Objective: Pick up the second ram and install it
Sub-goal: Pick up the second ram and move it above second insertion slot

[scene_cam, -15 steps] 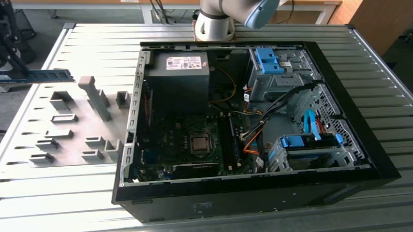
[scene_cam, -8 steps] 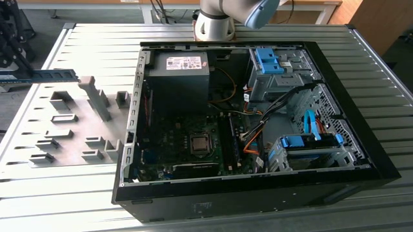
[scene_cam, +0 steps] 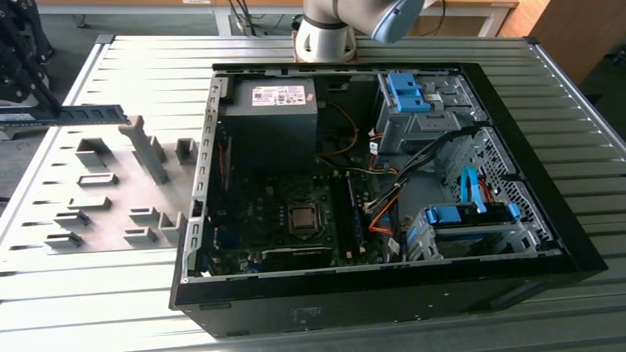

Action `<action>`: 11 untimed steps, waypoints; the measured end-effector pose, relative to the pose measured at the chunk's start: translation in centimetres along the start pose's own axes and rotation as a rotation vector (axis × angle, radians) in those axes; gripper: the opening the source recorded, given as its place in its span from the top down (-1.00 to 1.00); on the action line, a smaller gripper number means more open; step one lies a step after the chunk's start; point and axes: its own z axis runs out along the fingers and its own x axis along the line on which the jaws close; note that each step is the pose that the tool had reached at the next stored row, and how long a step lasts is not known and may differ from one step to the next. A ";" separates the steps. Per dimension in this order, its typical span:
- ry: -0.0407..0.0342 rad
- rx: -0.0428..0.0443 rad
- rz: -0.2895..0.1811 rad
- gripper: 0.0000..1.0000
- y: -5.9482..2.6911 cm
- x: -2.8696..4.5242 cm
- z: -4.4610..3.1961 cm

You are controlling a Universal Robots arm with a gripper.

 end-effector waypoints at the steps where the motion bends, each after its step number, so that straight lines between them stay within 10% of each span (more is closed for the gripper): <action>1: 0.0000 -0.0001 0.000 0.72 -0.12 0.00 -0.01; 11: 0.0000 0.0000 0.000 0.72 -1.27 -0.03 0.00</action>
